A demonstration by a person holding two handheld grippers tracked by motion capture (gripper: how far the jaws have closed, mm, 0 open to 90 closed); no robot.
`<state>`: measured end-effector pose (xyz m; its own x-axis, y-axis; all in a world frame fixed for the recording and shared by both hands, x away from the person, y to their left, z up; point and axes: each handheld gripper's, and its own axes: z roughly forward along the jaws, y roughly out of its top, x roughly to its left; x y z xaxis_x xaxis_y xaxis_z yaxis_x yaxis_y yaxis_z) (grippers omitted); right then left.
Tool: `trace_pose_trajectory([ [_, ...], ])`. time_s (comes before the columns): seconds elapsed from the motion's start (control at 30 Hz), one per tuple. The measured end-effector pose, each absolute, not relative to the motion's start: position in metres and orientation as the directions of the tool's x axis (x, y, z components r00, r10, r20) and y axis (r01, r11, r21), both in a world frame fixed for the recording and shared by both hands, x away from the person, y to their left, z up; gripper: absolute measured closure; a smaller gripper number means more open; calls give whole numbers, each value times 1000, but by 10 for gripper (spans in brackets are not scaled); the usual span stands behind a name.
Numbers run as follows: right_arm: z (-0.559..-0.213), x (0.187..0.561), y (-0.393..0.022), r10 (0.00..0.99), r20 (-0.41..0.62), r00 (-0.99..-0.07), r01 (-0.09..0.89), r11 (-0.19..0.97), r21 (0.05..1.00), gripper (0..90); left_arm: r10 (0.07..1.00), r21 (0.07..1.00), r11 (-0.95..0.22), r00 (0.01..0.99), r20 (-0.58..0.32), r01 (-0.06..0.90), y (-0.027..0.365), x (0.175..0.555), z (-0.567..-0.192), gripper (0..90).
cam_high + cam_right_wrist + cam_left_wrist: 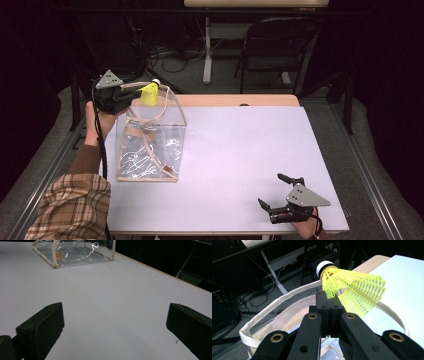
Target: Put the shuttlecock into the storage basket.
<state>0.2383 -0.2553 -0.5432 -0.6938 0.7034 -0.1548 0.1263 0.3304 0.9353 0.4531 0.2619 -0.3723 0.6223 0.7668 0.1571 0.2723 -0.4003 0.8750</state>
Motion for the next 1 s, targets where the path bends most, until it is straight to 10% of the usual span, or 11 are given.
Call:
trace_pose_trajectory([
  [1.0,-543,238,-255,703,-156,-694,126,332,935,10,755,853,-418,641,136,311,261,453,-388,897],
])
